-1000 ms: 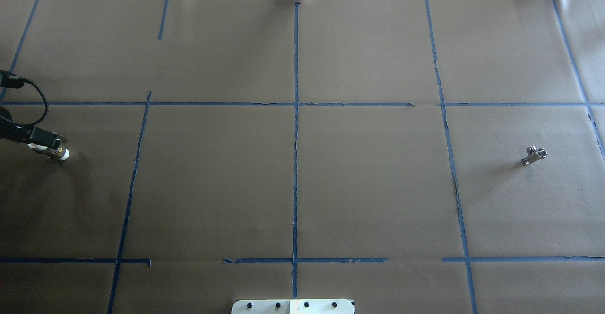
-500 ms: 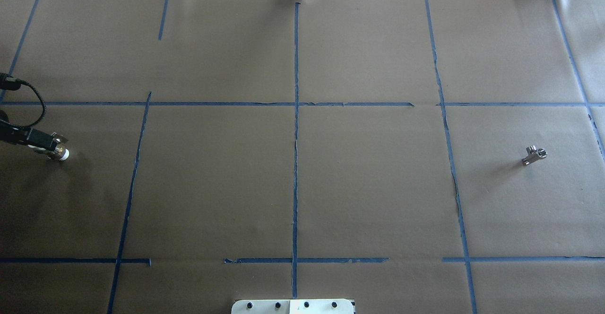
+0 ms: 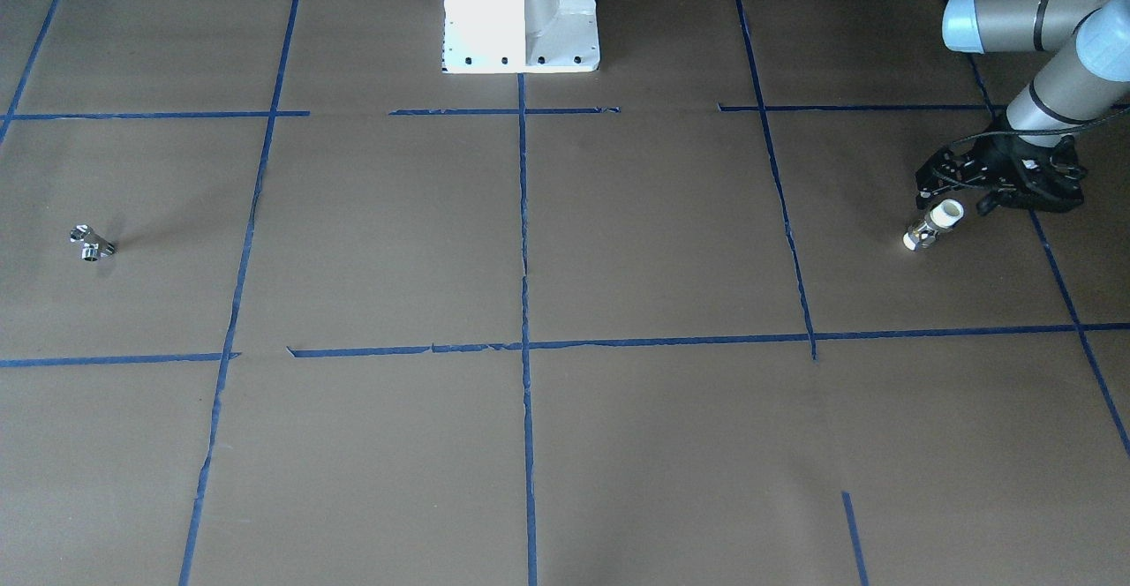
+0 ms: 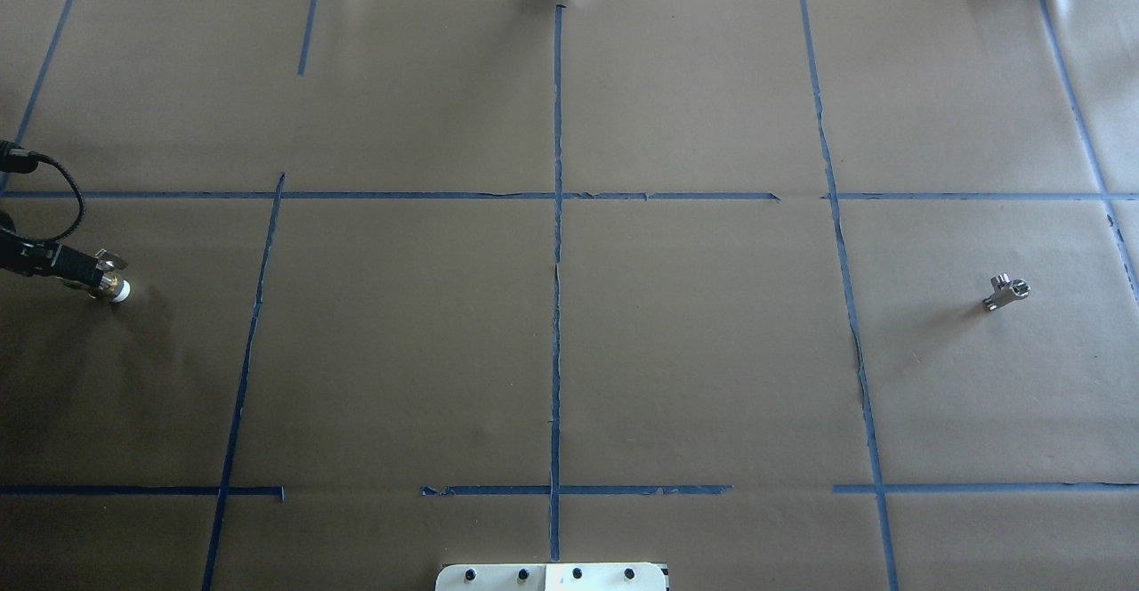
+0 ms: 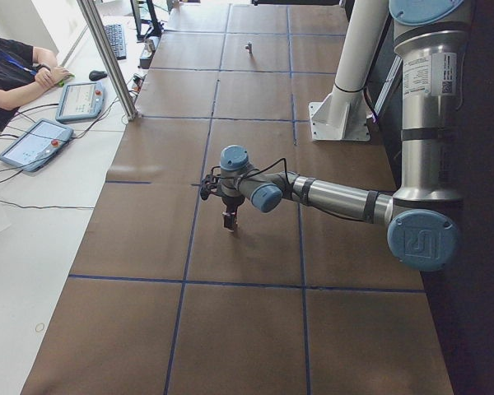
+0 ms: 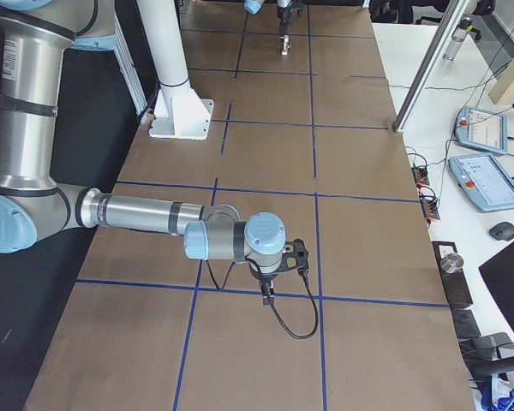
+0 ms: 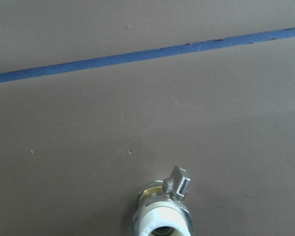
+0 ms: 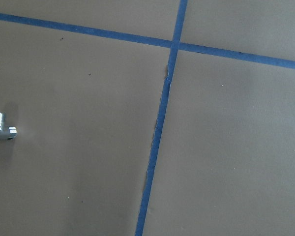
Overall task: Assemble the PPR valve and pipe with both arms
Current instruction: 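Close the left gripper on the PPR valve body and lift it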
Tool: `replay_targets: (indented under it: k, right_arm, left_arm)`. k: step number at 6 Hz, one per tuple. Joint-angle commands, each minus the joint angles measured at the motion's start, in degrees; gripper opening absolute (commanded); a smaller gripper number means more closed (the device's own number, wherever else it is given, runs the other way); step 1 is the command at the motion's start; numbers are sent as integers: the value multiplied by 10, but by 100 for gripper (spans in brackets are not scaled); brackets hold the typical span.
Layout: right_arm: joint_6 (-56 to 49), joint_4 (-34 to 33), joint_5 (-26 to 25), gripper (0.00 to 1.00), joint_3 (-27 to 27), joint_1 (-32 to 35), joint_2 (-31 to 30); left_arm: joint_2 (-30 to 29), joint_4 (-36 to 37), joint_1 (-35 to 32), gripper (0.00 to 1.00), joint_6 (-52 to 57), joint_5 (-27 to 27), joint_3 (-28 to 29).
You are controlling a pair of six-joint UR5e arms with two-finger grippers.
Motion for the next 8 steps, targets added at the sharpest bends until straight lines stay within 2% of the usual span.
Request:
replay_targets:
  k: [1, 5, 6, 7, 8]
  right_arm:
    - [0, 0, 0, 100, 0, -1, 0]
    - [0, 0, 0, 100, 0, -1, 0]
    - [0, 0, 0, 100, 0, -1, 0]
    - [0, 0, 0, 100, -1, -1, 0]
    - [0, 0, 0, 100, 0, -1, 0]
  left_arm:
    - [-1, 1, -1, 47, -3, 1, -2]
    - [-1, 1, -4, 45, -3, 1, -12]
    - [-1, 1, -5, 32, -3, 1, -13]
    - [-1, 1, -6, 10, -3, 1, -13]
    - [-1, 1, -9, 1, -4, 1, -18]
